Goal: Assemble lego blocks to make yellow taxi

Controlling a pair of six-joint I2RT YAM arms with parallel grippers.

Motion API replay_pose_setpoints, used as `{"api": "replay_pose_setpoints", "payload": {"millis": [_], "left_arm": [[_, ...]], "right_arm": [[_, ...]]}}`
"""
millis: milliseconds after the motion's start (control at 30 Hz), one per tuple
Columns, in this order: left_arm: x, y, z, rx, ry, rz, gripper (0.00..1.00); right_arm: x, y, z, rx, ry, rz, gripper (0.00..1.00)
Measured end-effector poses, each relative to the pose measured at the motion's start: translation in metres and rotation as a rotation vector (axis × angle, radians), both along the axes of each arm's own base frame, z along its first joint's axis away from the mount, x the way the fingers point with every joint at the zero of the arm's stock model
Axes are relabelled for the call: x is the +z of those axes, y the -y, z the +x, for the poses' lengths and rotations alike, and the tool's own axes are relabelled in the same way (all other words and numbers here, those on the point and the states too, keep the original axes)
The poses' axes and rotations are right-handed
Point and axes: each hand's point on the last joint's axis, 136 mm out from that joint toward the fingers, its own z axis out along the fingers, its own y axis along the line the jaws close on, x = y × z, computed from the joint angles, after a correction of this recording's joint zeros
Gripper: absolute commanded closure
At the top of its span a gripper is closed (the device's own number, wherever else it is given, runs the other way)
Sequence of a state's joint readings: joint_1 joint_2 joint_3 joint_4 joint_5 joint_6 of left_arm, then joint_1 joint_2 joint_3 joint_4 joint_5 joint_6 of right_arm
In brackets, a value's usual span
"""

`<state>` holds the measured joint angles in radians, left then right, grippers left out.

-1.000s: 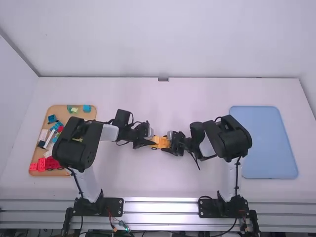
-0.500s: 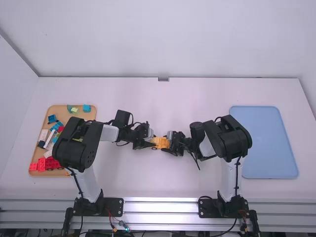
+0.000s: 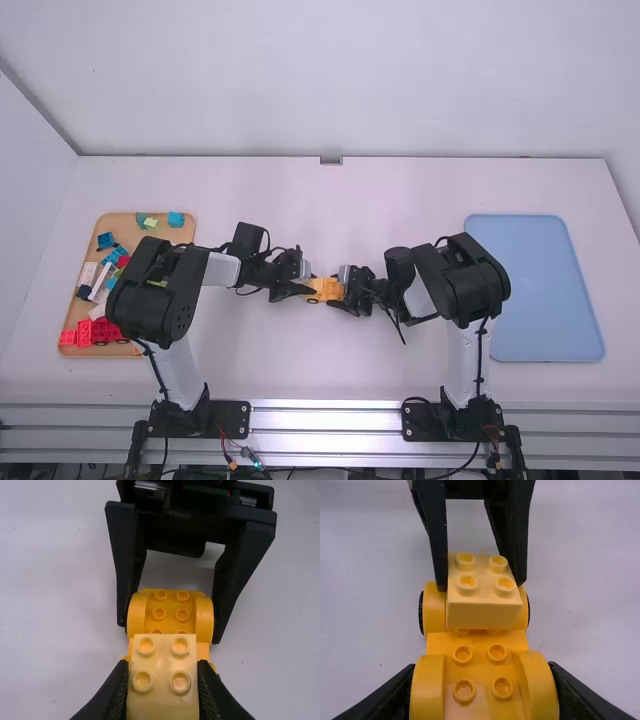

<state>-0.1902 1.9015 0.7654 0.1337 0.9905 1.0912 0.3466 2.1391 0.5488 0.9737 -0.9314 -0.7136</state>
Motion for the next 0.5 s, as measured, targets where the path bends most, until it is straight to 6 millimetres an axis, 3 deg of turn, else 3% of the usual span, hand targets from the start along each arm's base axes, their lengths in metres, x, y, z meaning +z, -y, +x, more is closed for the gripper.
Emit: {"api": "replay_pose_setpoints", "payload": {"millis": [33,100,167,233,500], "left_arm": [[-0.0001,0.0003,-0.0003,-0.001,0.001,0.000,0.77],[0.0000,0.0007,-0.0003,-0.004,0.008,-0.001,0.54],[-0.0010,0.0001,0.0001,0.001,0.006,0.004,0.50],[-0.0013,0.0000,0.0000,0.002,0.007,0.006,0.36],[0.0063,0.0032,-0.0083,-0.022,-0.050,-0.044,0.34]], "right_arm": [[0.0000,0.0000,0.0000,0.000,0.000,0.000,0.37],[0.0001,-0.0001,-0.0001,0.001,0.001,0.001,0.37],[-0.0002,0.0001,-0.0003,0.000,-0.001,0.000,0.37],[-0.0002,0.0000,-0.0002,0.000,0.000,0.000,0.37],[-0.0002,0.0001,-0.0003,0.000,-0.001,0.000,0.37]]}}
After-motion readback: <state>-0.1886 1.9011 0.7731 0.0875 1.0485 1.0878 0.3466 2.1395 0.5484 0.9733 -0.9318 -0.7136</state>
